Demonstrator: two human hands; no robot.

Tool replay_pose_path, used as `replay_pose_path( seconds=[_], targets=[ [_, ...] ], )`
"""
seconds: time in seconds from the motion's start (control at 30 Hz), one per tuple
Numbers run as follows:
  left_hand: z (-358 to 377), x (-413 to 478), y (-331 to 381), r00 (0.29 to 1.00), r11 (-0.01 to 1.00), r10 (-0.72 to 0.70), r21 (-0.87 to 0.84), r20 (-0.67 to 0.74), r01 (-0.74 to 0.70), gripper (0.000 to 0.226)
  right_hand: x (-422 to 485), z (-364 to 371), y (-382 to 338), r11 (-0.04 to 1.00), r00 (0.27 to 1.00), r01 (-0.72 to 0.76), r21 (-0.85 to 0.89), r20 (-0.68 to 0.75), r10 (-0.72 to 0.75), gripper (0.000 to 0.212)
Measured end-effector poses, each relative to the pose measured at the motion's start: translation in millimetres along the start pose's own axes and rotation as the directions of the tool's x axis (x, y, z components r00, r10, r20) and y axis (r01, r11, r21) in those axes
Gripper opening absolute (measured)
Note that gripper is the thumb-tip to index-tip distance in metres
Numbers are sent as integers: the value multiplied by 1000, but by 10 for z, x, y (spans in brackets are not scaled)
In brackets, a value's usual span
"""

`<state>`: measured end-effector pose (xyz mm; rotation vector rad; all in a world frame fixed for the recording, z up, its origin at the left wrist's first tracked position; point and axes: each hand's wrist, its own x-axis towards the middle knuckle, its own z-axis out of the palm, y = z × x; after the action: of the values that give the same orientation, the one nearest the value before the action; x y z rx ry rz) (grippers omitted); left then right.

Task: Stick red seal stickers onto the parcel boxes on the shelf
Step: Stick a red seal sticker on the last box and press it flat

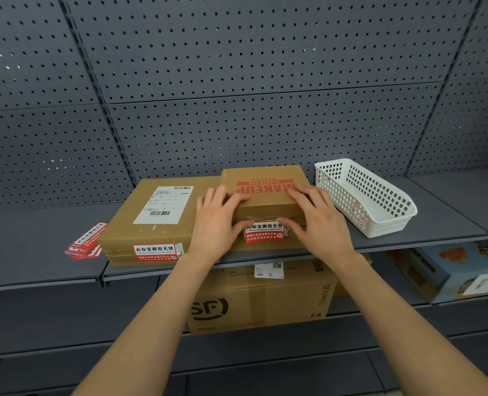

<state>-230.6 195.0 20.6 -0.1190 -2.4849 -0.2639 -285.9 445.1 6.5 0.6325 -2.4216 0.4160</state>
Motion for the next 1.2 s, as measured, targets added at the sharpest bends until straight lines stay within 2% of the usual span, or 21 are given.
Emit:
replay_pose_path(
  seconds=[0.33, 0.5, 0.6, 0.77, 1.03, 1.2],
  targets=[
    [-12, 12, -22, 999, 999, 34, 26, -9, -33, 63, -10, -16, -26, 1000, 1000, -17, 22, 4, 17, 71],
    [-36, -7, 53, 1000, 997, 23, 71, 9, -23, 76, -12, -23, -145, 994, 997, -70, 81, -7, 70, 88],
    [10, -43, 186, 999, 996, -27, 86, -32, 30, 79, 8, 41, -220, 994, 994, -100, 49, -26, 102, 96],
    [83, -59, 271, 994, 991, -62, 110, -89, 72, 75, 18, 55, -277, 992, 991, -127, -19, -35, 126, 94],
    [105, -63, 266, 996, 987, -44, 152, -83, 57, 70, 0, 25, -318, 990, 990, -139, -36, -30, 138, 93],
    [65, -83, 235, 998, 987, -30, 158, -56, 38, 80, -20, 0, -306, 992, 992, -126, -19, -21, 125, 101]
  ],
)
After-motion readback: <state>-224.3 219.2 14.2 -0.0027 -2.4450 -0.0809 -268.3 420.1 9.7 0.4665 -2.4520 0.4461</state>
